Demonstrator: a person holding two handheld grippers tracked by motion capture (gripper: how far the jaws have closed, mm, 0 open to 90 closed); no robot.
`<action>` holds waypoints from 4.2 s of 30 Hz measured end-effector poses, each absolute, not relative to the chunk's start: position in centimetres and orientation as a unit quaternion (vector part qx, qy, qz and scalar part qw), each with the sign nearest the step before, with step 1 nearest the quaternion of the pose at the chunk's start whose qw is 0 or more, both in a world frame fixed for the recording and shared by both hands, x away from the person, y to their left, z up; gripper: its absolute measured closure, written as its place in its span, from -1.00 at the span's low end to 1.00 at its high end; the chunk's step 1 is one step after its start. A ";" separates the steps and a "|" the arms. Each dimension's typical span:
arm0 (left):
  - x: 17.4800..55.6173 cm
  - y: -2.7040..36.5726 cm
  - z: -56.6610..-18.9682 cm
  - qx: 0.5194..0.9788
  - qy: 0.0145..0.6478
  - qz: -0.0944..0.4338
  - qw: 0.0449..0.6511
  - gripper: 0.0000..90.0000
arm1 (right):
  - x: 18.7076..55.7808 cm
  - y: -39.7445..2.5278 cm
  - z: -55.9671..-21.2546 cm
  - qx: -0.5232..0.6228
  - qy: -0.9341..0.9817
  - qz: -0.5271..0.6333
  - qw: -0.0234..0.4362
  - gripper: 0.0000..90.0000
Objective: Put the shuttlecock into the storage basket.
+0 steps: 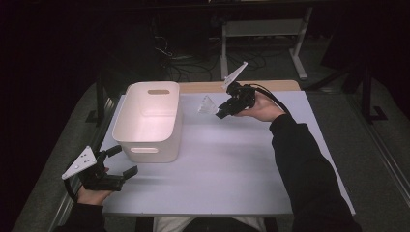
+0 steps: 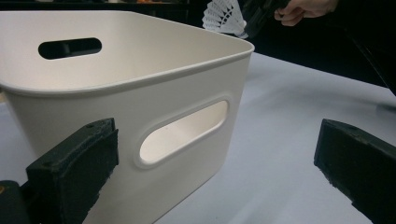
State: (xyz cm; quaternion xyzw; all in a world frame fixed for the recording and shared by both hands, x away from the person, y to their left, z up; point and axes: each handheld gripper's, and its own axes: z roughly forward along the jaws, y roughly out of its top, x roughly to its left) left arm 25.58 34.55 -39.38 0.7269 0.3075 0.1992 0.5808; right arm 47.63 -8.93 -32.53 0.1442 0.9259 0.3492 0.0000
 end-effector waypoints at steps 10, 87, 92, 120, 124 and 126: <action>25.7 34.5 -39.4 0.727 0.307 0.199 0.581 -1.00 | 46.6 -8.1 -29.9 0.132 0.914 0.385 -0.006 0.43; 25.5 34.6 -39.4 0.727 0.305 0.198 0.583 -1.00 | 44.3 8.3 -27.7 0.010 0.936 0.350 -0.028 0.43; 25.5 34.6 -39.4 0.727 0.305 0.198 0.583 -1.00 | 44.5 8.7 -28.5 0.010 0.937 0.346 -0.034 0.43; 25.5 34.6 -39.4 0.728 0.303 0.199 0.582 -1.00 | 44.9 9.8 -30.5 0.013 0.943 0.326 -0.057 0.11; 25.5 34.6 -39.4 0.728 0.303 0.199 0.581 -1.00 | 44.9 9.5 -30.2 0.022 0.941 0.331 -0.057 -0.17; 25.5 34.6 -39.4 0.728 0.303 0.199 0.581 -1.00 | 45.0 9.4 -30.0 0.024 0.940 0.335 -0.058 -0.34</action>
